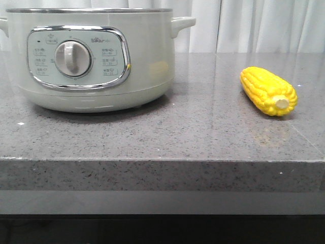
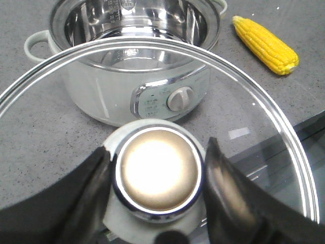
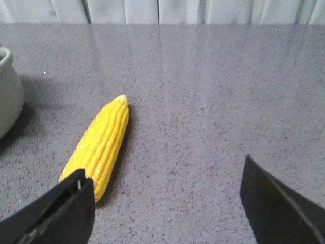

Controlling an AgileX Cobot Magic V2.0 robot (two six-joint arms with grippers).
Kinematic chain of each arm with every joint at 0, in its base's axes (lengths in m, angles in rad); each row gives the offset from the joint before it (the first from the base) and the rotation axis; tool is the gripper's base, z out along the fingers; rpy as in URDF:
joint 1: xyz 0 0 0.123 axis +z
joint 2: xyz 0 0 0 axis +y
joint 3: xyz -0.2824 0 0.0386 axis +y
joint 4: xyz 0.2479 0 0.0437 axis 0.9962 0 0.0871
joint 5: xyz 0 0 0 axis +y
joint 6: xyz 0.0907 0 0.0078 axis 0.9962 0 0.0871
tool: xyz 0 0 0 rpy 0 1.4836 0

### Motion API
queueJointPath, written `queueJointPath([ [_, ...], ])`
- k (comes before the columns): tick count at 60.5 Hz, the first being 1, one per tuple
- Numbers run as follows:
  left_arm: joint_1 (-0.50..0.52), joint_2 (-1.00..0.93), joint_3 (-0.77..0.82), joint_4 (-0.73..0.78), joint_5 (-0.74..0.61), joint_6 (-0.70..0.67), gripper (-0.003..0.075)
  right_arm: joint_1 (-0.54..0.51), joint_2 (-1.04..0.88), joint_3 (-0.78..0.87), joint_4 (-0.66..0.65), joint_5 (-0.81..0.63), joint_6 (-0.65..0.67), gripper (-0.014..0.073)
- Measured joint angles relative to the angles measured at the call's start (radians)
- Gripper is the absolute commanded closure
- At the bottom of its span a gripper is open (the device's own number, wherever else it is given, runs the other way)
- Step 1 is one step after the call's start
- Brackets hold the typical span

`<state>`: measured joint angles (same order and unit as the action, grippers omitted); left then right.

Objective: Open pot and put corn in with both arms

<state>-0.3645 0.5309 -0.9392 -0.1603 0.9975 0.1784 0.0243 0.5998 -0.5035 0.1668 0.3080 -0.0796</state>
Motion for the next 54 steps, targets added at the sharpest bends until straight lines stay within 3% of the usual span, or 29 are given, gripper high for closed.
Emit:
queueJointPath([
  [22, 0.000, -0.284, 0.170, 0.000, 0.002, 0.000, 0.0478, 0.111, 0.392, -0.155, 0.078, -0.001, 0.000, -0.0009],
  [44, 0.000, -0.317, 0.184, 0.000, -0.005, 0.000, 0.0478, 0.137, 0.827, -0.440, 0.164, 0.031, 0.000, -0.0007],
  [54, 0.000, -0.317, 0.184, 0.000, -0.016, 0.000, 0.0478, 0.151, 0.919, -0.473, 0.169, 0.035, 0.000, -0.0008],
])
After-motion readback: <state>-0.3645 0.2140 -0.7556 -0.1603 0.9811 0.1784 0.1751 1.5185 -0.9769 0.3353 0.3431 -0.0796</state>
